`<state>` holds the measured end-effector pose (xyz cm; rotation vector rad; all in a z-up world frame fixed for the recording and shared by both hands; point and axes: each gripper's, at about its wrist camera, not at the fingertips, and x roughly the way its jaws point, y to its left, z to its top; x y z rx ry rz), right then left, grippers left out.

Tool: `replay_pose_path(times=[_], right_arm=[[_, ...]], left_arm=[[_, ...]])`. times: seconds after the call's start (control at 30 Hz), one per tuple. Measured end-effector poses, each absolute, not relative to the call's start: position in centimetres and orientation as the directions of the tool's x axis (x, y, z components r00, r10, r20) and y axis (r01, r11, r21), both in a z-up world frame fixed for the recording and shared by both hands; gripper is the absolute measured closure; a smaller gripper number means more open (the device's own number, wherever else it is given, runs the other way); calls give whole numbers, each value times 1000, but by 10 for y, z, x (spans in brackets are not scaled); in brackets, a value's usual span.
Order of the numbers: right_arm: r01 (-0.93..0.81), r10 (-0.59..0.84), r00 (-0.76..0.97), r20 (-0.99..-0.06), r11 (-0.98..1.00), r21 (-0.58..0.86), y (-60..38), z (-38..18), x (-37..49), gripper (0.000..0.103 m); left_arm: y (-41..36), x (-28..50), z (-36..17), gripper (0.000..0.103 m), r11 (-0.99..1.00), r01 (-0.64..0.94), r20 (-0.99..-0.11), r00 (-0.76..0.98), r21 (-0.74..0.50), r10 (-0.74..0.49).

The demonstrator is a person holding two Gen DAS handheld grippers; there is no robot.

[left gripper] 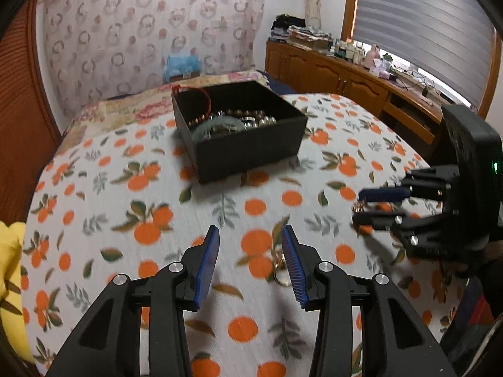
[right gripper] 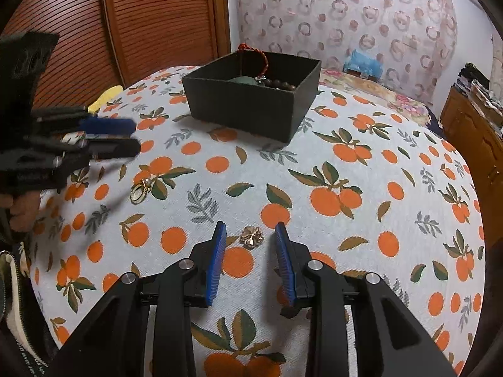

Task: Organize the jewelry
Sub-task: 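Lower the left tool onto the gold ring and close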

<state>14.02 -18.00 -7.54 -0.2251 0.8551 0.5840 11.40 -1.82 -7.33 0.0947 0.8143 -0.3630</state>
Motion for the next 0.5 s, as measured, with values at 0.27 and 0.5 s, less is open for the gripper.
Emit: replay_pose_path(times=[0.27,0.5], right_arm=[[-568,385,536,-752,823,16,-180,-73,138,86],[-565,410,548,-729,824,39,-184,-65,136,86]], left_arm=[[-25,100,-82,58,928,370,-744,605,-52,-283],[-38,100,-89,58,914,405,-762,586,-20,-276]])
